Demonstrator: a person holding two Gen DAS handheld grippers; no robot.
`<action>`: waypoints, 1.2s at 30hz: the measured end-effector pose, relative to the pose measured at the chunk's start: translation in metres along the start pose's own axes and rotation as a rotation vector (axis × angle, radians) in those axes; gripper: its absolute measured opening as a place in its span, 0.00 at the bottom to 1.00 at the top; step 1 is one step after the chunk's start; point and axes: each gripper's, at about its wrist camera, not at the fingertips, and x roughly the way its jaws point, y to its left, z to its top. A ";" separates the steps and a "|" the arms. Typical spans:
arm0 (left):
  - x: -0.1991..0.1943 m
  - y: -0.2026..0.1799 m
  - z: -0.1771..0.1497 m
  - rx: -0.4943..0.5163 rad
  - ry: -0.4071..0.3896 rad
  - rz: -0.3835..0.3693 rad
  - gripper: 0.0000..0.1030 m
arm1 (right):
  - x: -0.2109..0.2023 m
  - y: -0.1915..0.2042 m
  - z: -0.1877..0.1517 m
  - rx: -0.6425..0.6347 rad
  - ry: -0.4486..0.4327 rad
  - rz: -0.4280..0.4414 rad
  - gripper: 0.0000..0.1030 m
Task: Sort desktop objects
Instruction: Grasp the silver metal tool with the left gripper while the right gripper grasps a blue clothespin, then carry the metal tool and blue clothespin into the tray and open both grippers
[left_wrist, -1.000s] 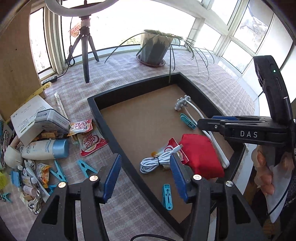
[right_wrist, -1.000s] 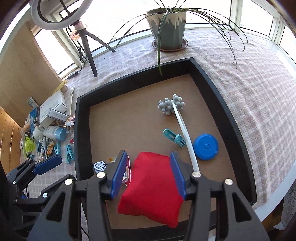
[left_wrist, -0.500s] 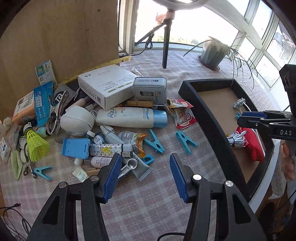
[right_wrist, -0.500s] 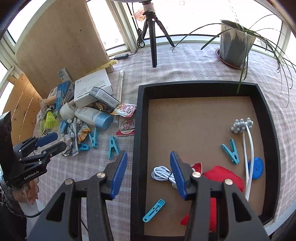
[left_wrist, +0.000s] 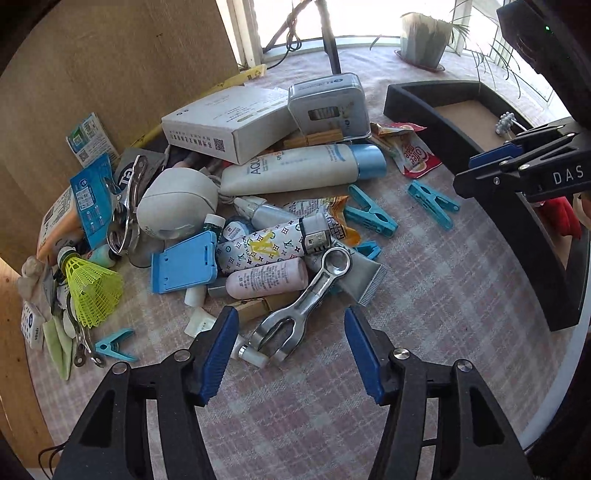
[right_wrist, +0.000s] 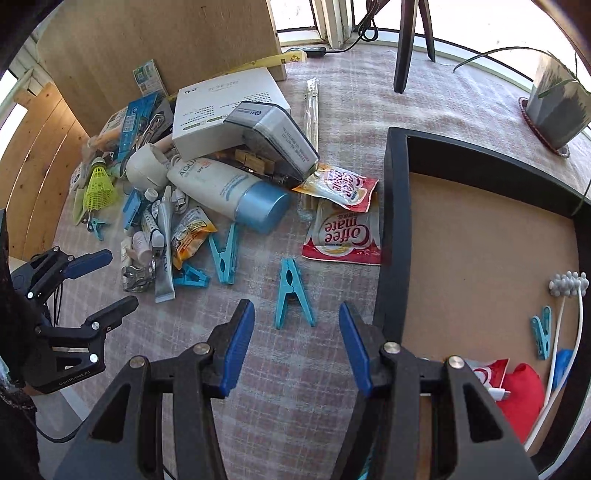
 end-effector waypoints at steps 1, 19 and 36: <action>0.001 0.001 0.000 0.004 -0.001 0.002 0.56 | 0.002 0.000 0.001 -0.001 0.005 -0.001 0.46; 0.015 0.002 -0.008 -0.050 0.041 -0.120 0.26 | 0.039 0.001 0.014 0.014 0.081 -0.015 0.36; 0.009 -0.018 -0.025 -0.107 0.051 -0.147 0.23 | 0.044 0.027 0.001 -0.102 0.103 -0.066 0.22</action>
